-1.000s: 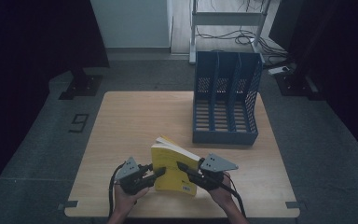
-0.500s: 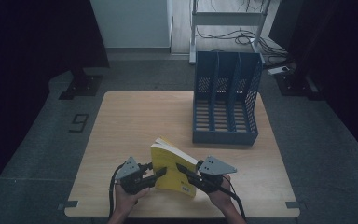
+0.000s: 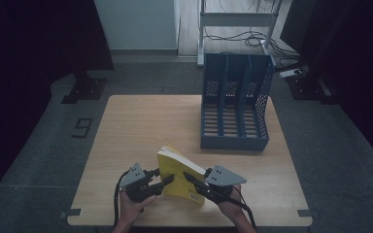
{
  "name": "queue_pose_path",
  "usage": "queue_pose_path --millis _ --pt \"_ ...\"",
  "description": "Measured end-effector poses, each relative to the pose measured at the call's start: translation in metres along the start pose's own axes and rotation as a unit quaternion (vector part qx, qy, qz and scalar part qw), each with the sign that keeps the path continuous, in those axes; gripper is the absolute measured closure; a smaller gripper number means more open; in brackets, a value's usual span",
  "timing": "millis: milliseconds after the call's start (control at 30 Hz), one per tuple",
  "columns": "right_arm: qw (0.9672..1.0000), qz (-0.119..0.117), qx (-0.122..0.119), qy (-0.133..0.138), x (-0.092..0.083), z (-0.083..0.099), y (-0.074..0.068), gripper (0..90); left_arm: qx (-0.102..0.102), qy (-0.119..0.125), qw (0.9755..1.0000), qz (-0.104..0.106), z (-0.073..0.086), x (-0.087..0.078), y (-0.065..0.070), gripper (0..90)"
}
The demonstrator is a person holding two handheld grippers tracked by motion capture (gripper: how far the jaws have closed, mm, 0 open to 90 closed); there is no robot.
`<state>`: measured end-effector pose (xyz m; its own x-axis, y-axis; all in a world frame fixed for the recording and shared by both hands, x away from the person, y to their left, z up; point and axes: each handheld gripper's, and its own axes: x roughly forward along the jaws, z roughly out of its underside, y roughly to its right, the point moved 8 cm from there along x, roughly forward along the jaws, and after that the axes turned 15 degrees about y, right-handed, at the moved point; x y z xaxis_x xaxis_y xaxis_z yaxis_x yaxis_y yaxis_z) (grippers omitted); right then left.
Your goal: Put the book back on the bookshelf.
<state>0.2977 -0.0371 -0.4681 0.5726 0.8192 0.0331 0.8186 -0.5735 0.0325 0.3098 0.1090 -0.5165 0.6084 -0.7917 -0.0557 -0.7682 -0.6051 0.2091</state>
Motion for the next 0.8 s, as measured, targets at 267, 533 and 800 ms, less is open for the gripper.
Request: queue_pose_path --millis 267,533,800 --pt "0.9999 -0.007 0.010 -0.002 0.007 0.004 -0.003 70.4 0.014 -0.004 0.9999 0.009 -0.001 0.000 0.003 52.5" --pt "1.0000 -0.001 0.005 0.002 0.006 0.003 -0.002 73.0 0.006 -0.001 1.0000 0.001 0.000 0.001 0.002 48.9" --pt "0.9998 0.012 0.009 0.009 0.004 0.003 0.001 73.5 0.003 -0.003 0.9995 -0.032 0.001 0.000 -0.008 41.5"
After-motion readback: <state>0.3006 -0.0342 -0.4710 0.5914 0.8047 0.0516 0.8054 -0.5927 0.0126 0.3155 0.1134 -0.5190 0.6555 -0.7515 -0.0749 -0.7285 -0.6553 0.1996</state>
